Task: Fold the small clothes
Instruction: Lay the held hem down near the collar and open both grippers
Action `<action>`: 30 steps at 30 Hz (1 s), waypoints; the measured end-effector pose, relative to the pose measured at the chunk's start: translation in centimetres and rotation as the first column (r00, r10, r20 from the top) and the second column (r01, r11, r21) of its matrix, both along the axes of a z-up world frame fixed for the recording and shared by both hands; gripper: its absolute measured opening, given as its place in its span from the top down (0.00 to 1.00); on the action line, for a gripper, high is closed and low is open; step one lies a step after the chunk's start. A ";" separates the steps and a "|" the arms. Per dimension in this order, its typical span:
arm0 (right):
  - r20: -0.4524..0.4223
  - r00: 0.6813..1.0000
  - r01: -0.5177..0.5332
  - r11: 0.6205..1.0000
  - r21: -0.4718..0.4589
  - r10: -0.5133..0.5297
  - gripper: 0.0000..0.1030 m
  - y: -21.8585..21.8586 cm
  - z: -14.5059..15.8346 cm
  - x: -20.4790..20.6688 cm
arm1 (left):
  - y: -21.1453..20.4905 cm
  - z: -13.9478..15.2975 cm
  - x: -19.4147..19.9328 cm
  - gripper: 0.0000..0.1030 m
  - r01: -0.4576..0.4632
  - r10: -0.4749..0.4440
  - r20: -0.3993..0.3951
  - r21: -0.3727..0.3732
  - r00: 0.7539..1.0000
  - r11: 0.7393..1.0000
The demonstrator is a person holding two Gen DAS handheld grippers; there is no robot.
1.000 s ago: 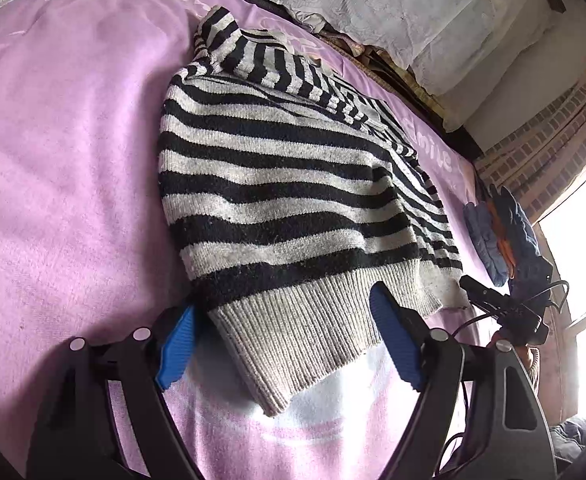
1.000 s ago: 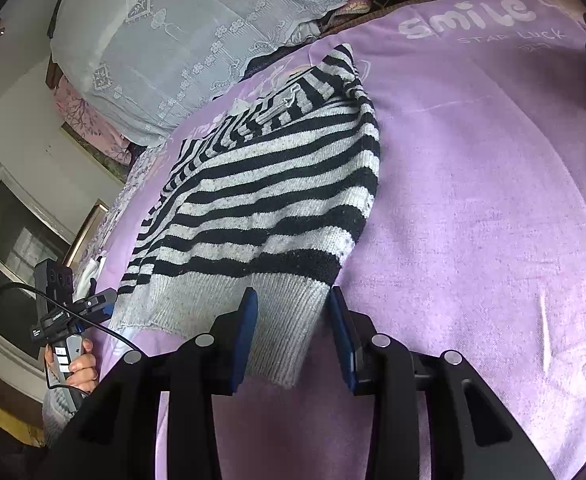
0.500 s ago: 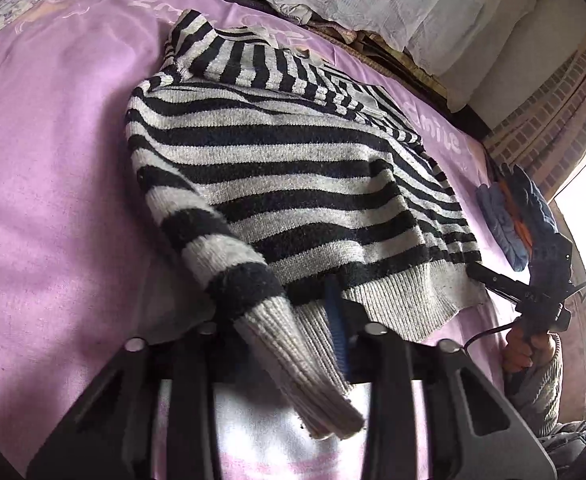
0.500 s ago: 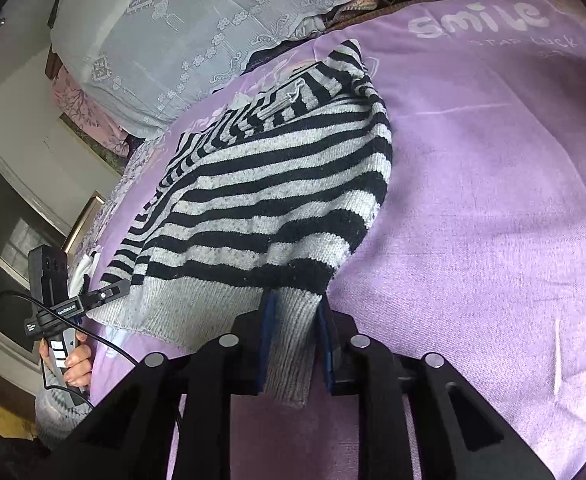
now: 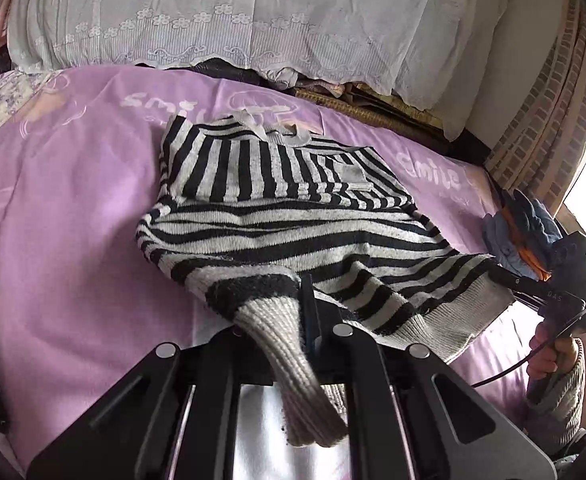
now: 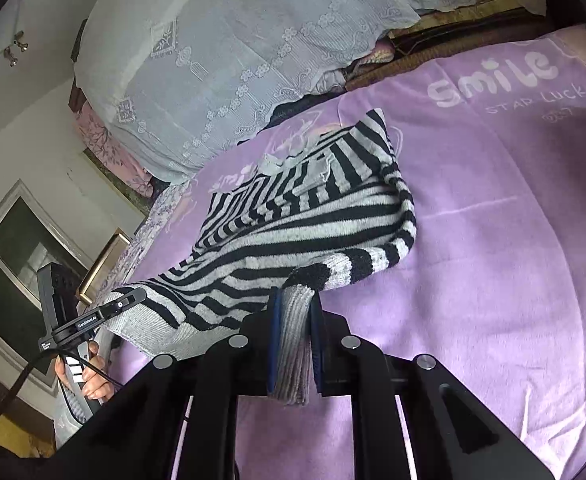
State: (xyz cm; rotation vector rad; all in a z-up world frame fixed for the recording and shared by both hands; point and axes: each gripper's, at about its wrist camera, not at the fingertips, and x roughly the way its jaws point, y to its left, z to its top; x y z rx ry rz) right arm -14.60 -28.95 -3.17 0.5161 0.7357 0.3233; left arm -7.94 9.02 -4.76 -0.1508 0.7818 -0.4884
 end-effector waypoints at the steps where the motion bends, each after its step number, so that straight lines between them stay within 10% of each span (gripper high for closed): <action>1: 0.004 1.000 0.002 1.000 0.005 -0.002 0.87 -0.1 0.3 0.5 | -0.1 0.1 0.2 0.93 -0.002 0.002 0.006 0.006 1.000 1.000; 30: 0.047 0.996 0.077 0.997 0.032 -0.078 0.86 0.8 3.6 13.2 | -1.1 4.2 8.6 0.93 -0.164 0.160 0.112 0.030 0.981 0.986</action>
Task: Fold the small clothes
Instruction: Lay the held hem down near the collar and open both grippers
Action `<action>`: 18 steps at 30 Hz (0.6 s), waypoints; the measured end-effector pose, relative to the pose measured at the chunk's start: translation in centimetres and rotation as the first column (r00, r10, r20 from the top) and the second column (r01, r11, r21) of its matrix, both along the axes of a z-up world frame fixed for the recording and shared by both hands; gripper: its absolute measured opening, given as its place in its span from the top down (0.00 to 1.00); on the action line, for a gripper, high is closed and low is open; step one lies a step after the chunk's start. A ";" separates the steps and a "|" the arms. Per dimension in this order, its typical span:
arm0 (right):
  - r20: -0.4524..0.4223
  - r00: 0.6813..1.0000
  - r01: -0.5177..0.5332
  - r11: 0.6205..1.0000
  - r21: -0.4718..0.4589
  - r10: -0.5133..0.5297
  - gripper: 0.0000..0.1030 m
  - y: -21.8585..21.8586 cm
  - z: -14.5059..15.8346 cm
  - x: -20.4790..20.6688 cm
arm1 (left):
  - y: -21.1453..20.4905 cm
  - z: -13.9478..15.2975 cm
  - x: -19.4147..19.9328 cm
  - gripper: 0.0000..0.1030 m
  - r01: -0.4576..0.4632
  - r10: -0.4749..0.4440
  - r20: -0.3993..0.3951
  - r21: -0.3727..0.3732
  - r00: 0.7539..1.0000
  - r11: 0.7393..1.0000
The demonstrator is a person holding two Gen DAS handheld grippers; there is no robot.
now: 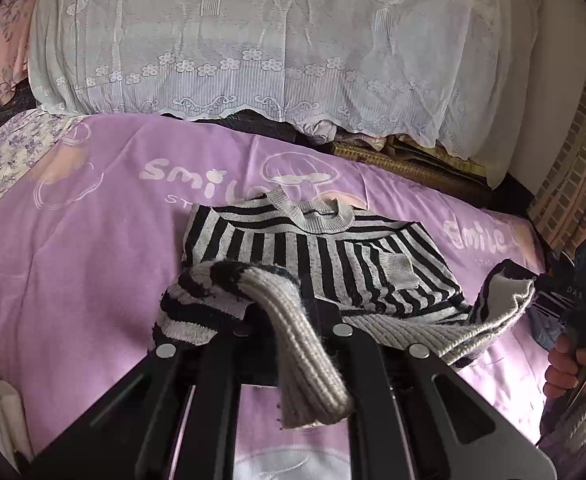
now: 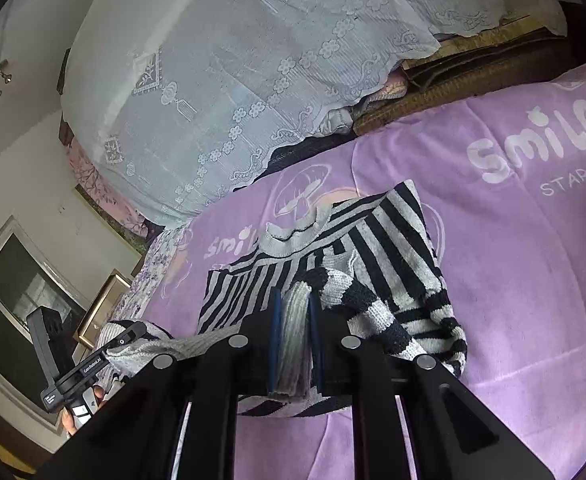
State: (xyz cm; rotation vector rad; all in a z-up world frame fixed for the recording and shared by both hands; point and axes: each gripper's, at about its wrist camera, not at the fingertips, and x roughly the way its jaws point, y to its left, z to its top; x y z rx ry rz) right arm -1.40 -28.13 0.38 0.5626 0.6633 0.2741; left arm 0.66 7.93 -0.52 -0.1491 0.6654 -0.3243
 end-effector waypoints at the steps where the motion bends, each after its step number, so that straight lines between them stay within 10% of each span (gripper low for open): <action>1: 0.002 1.000 0.001 1.000 0.002 -0.001 0.86 0.1 0.1 0.5 | 0.1 0.0 0.4 0.93 -0.007 0.007 -0.001 -0.006 1.000 1.000; 18: -0.012 0.999 0.035 0.997 0.063 -0.034 0.86 -0.8 -1.0 8.8 | -0.1 -1.0 8.9 0.93 -0.087 0.085 -0.039 -0.050 0.996 0.995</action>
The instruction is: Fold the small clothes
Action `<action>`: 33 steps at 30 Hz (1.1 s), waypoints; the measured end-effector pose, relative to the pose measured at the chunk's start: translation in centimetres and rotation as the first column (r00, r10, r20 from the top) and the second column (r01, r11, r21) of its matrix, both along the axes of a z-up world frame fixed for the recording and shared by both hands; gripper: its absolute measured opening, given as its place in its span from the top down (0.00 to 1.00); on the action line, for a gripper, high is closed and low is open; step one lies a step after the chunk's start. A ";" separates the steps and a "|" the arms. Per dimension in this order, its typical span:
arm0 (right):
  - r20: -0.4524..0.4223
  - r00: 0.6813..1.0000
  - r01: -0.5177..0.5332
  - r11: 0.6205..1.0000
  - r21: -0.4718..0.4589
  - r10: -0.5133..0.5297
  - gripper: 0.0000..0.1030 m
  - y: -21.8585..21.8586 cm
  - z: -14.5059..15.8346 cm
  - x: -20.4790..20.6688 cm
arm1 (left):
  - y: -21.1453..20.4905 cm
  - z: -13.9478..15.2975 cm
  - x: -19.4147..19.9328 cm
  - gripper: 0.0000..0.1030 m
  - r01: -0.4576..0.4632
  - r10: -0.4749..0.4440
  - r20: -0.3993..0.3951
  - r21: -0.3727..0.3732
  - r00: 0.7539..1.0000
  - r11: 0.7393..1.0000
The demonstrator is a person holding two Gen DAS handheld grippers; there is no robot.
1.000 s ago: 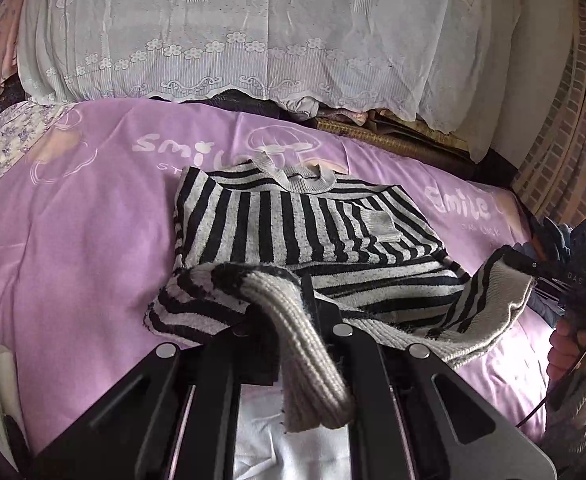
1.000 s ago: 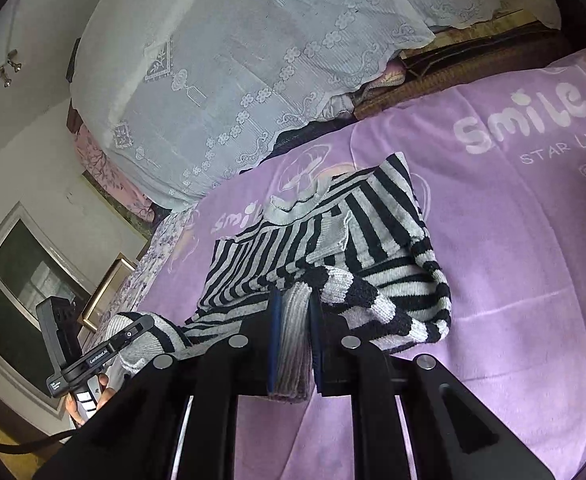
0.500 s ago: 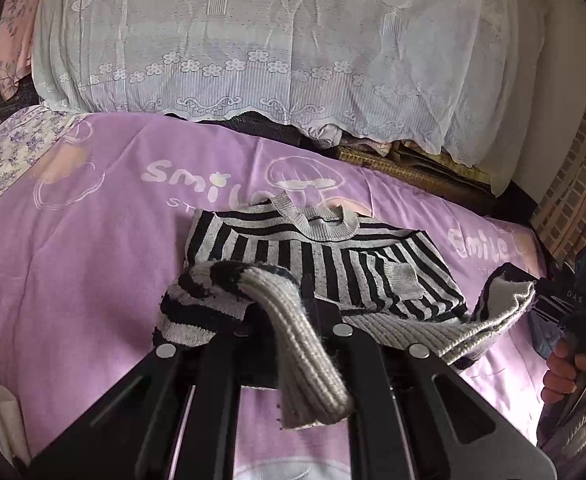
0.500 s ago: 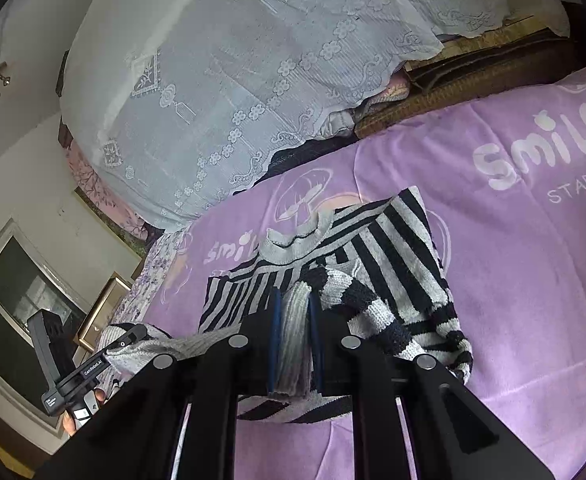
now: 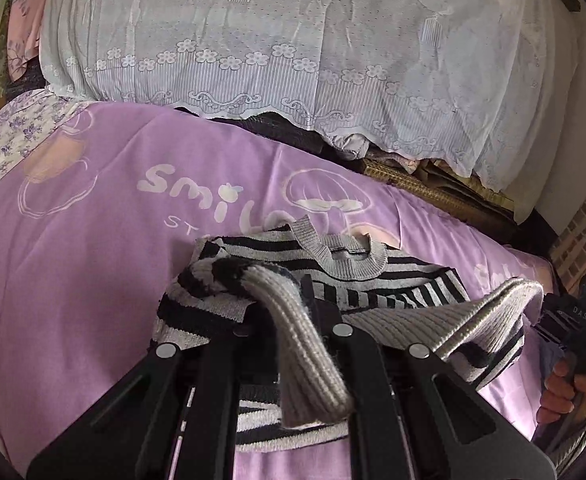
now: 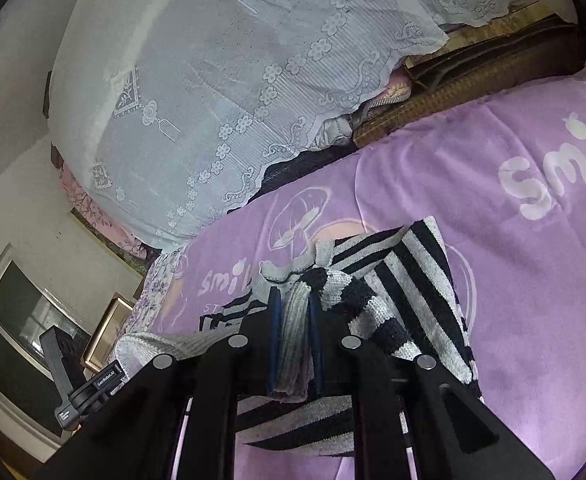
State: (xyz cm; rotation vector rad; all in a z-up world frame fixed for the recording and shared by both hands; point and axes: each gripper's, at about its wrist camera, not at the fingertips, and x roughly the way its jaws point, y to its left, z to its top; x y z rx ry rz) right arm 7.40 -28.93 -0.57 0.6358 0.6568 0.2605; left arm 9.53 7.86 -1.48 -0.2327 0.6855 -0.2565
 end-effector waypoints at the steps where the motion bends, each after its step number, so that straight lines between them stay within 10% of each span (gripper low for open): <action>1: -0.004 1.000 0.004 1.000 0.006 -0.004 0.86 -0.1 -0.2 0.6 | -0.2 -0.1 0.6 0.93 -0.003 0.003 -0.004 0.002 1.000 1.000; 18: -0.087 0.990 0.102 0.994 -0.049 -0.106 0.85 -1.2 -5.1 8.7 | -0.2 -4.8 7.9 0.89 -0.128 0.126 -0.124 -0.005 0.984 0.992; 21: -0.092 0.989 0.113 0.991 -0.066 -0.119 0.56 -1.4 -6.8 9.1 | -0.4 -6.3 8.8 0.82 -0.142 0.138 -0.158 -0.015 0.978 0.990; 26: -0.068 0.992 0.105 0.992 -0.072 -0.110 0.51 -1.3 -6.4 8.8 | -1.3 -6.7 8.6 0.77 -0.112 0.116 -0.124 0.039 0.986 0.993; 33: 0.051 0.986 0.165 0.983 -0.077 -0.161 0.45 -1.1 -3.0 6.4 | 0.3 -2.6 5.7 0.30 -0.160 0.163 0.042 -0.064 0.986 0.985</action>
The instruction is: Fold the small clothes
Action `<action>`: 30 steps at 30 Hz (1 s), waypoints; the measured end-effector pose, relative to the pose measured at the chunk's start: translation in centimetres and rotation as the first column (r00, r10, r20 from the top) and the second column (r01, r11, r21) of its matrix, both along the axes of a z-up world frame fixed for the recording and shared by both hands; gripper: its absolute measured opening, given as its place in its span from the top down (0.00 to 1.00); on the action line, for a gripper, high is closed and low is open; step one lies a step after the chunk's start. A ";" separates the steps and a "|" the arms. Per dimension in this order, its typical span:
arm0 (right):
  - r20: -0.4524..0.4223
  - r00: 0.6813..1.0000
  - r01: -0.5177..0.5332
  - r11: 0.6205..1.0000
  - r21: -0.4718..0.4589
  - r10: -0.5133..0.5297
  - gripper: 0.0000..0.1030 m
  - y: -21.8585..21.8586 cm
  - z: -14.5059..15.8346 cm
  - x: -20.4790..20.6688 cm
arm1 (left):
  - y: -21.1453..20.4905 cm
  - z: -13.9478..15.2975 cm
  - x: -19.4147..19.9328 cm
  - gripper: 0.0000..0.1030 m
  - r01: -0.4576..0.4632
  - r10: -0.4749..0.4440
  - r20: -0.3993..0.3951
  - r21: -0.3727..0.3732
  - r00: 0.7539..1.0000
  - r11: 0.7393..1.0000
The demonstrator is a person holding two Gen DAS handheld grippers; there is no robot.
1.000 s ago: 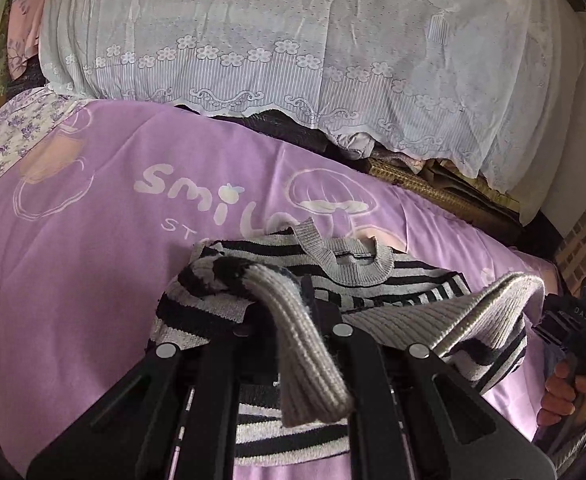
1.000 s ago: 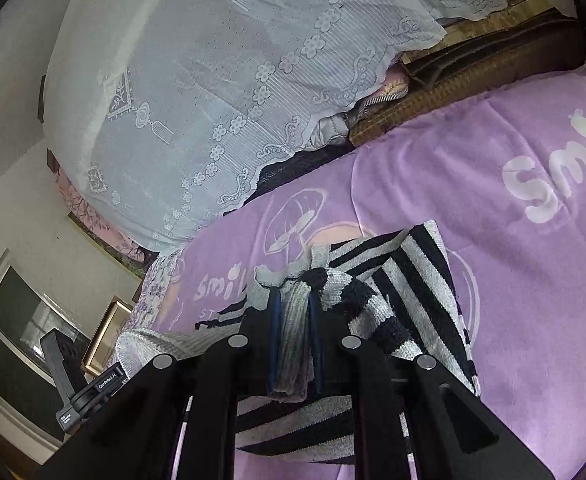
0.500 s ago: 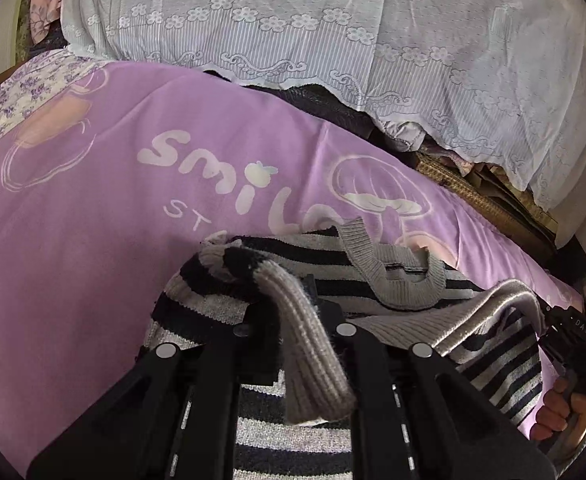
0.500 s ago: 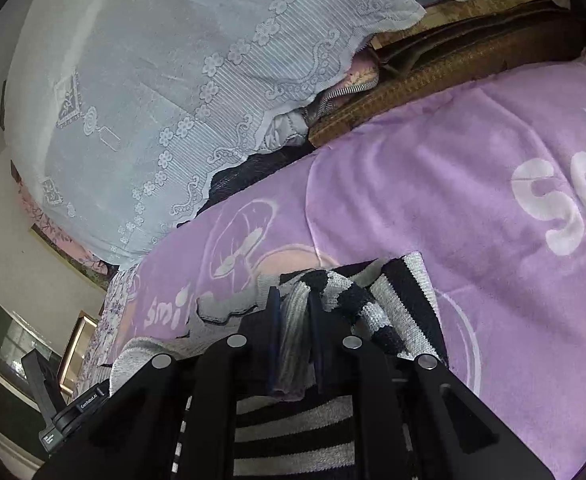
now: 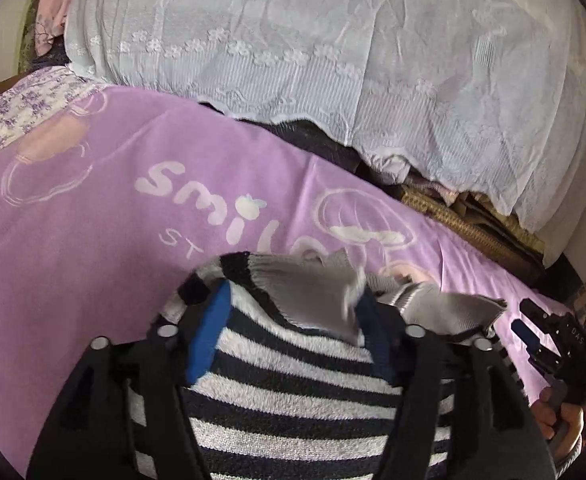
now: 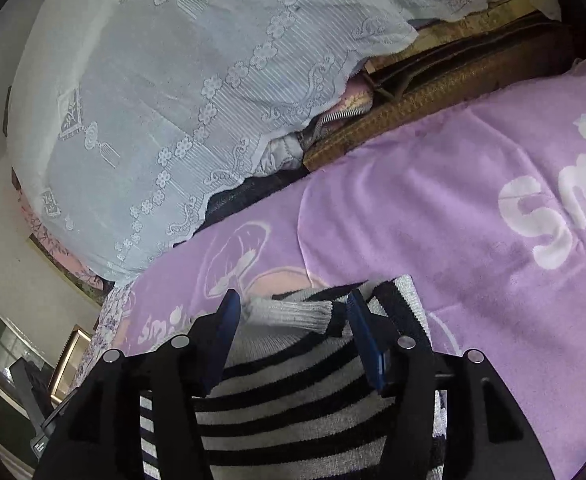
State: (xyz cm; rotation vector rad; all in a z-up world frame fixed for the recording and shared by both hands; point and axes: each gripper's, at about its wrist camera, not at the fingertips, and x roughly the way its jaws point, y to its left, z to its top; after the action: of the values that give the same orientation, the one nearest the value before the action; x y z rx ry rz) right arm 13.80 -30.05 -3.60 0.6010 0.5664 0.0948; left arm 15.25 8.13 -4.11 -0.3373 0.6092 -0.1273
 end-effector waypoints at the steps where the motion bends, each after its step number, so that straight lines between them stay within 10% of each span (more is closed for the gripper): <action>1: 0.013 1.000 -0.023 1.000 -0.007 0.023 0.45 0.5 0.4 -0.1 | 0.2 0.5 -0.4 0.26 -0.023 0.023 0.026 -0.001 0.999 1.000; 5: 0.001 0.986 -0.164 0.985 -0.045 0.165 0.43 4.1 0.4 0.8 | -0.7 1.8 -1.0 0.18 0.036 -0.034 0.056 -0.023 0.998 0.999; 10: -0.182 0.968 -0.199 0.973 -0.121 0.175 0.24 5.6 -3.5 4.4 | -4.7 -2.3 2.3 0.09 -0.004 0.034 -0.106 0.273 0.994 0.962; 13: -0.189 0.974 -0.138 0.988 -0.075 0.121 0.45 2.8 -5.1 4.8 | -3.8 -6.2 4.9 0.04 -0.052 0.164 -0.249 0.402 0.955 0.914; 19: -0.170 0.984 -0.089 0.985 -0.149 0.063 0.47 2.9 -4.4 3.8 | -0.9 -5.7 4.6 0.04 -0.140 0.225 -0.258 0.311 0.940 0.940; 26: -0.065 0.983 -0.180 0.964 -0.197 0.170 0.38 6.6 -1.4 1.5 | -3.2 -1.9 2.2 0.04 -0.081 0.119 -0.108 0.308 0.987 0.948; 30: -0.223 0.944 -0.301 0.914 -0.273 0.244 0.18 9.9 -4.1 2.5 | -3.4 -5.4 4.5 0.04 -0.092 0.210 -0.226 0.444 0.951 0.891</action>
State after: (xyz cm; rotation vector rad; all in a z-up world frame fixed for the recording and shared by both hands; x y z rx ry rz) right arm 16.34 -20.11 -7.66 0.2266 0.8271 0.2140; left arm 19.79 4.75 -9.48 0.0311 0.8570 0.2092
